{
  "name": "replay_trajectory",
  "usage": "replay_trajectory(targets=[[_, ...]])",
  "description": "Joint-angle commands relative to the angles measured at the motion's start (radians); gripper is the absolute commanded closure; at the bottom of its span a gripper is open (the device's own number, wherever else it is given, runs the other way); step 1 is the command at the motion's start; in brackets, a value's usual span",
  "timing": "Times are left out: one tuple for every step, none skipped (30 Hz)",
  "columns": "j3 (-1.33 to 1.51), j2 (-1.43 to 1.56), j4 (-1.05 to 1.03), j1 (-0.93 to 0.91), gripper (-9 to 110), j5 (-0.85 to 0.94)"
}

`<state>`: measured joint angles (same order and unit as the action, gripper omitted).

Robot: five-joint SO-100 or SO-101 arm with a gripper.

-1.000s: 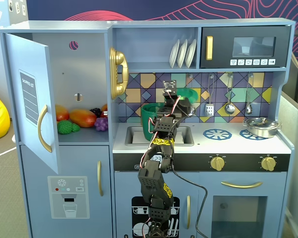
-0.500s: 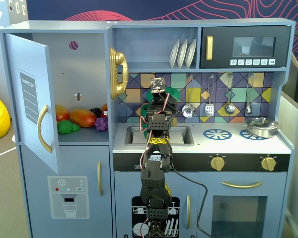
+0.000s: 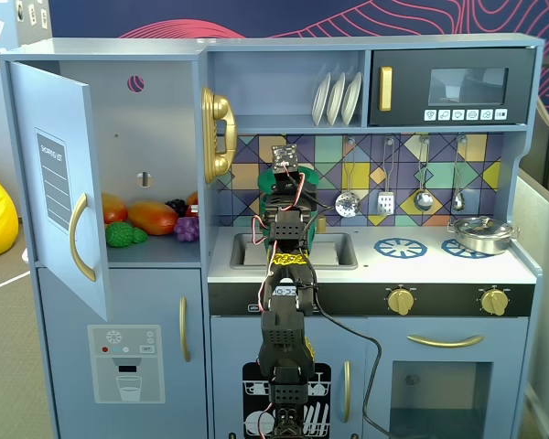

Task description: Pick up the lid from the counter and put it on the green recipient

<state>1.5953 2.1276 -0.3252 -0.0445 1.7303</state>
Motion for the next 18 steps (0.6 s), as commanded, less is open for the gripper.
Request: replay_trajectory(targets=[[-0.023, 0.0, 0.012, 0.009, 101, -0.006], [-0.021, -0.003, 0.012, 0.011, 101, -0.006], [-0.02, -0.005, 0.012, 0.011, 101, -0.006], [-0.02, -0.008, 0.012, 0.011, 101, -0.006], [-0.017, -0.011, 0.012, 0.012, 101, -0.009], [-0.012, -0.011, 0.012, 0.012, 101, -0.009], [-0.008, -0.012, 0.012, 0.012, 101, -0.009], [-0.003, -0.014, 0.014, 0.012, 101, -0.008], [0.0, -0.017, 0.014, 0.011, 101, -0.009], [0.003, -0.018, 0.014, 0.011, 101, -0.014], [0.005, -0.021, 0.014, 0.009, 101, -0.015], [0.008, -0.025, 0.014, 0.008, 101, -0.015], [0.009, -0.029, 0.017, 0.006, 101, -0.014], [0.011, -0.031, 0.018, 0.005, 101, -0.012], [0.015, -0.034, 0.02, 0.005, 101, -0.012], [0.018, -0.035, 0.023, 0.002, 101, -0.012], [0.023, -0.037, 0.023, 0.0, 101, -0.012], [0.025, -0.038, 0.023, 0.0, 101, -0.014]])
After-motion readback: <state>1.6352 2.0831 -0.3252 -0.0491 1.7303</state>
